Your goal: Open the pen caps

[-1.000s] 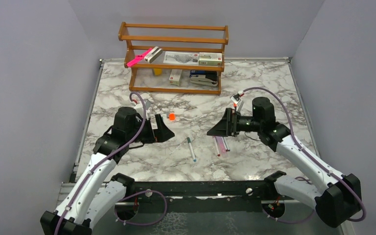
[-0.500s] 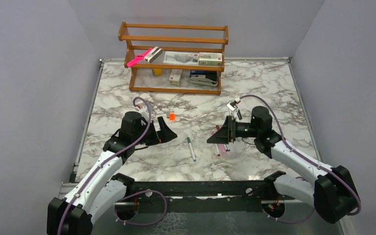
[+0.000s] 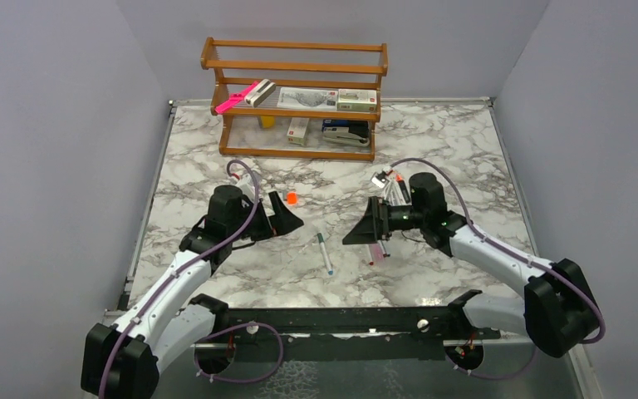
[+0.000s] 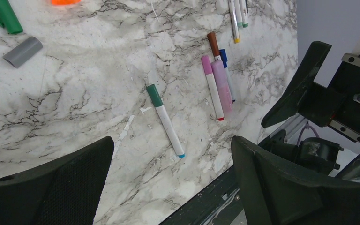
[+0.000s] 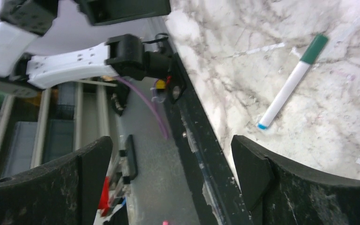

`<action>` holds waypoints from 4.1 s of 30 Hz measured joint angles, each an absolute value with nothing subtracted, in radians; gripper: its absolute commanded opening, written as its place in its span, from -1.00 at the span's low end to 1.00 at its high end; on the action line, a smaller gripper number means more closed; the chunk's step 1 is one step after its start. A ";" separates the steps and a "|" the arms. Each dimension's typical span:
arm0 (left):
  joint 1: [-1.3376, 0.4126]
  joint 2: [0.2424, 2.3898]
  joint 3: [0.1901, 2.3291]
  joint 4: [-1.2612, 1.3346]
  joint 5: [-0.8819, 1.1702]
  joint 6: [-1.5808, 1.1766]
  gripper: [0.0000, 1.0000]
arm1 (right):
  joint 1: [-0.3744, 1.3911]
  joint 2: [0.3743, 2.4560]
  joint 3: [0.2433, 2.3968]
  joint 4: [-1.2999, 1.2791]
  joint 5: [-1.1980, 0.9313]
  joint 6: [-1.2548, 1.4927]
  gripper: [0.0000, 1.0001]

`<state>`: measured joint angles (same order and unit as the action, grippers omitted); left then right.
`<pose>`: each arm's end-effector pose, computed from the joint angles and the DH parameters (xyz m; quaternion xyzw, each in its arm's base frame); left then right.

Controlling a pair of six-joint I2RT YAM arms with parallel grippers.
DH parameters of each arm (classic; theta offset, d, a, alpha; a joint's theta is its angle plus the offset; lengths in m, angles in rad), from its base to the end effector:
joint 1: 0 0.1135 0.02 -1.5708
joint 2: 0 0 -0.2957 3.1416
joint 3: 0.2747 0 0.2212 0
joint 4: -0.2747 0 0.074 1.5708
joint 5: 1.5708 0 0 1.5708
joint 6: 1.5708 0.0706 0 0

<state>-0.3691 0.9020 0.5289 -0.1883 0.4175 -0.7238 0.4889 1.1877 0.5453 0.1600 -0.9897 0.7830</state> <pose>0.1520 -0.0895 0.2500 -0.0524 0.8606 -0.4008 0.3099 0.1628 0.1534 0.2559 -0.1329 0.7808 0.5975 0.1252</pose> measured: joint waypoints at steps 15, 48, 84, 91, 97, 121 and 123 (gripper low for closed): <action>-0.369 0.765 0.502 -0.257 0.392 -0.731 0.98 | 0.912 1.448 0.863 -0.413 -0.144 0.562 0.22; -0.374 0.719 0.497 -0.322 0.391 -0.761 0.98 | 1.079 1.772 1.084 -0.544 0.208 0.651 -0.99; -0.589 0.933 0.286 0.319 0.339 -1.179 -0.55 | 1.053 1.379 0.850 -0.230 -0.170 0.789 -0.99; -0.603 0.938 0.286 0.329 0.316 -1.189 -1.00 | 1.052 1.379 0.850 -0.227 -0.170 0.801 -0.99; -0.619 0.961 0.286 0.338 0.301 -1.195 -1.00 | 1.052 1.382 0.850 -0.239 -0.170 0.801 -0.70; -0.669 1.049 0.339 0.281 0.267 -1.149 -1.00 | 1.037 1.485 0.818 -0.133 -0.205 0.808 -0.99; -0.661 1.092 0.375 0.260 0.278 -1.128 -1.00 | 1.031 1.467 0.787 -0.105 -0.204 0.813 -0.99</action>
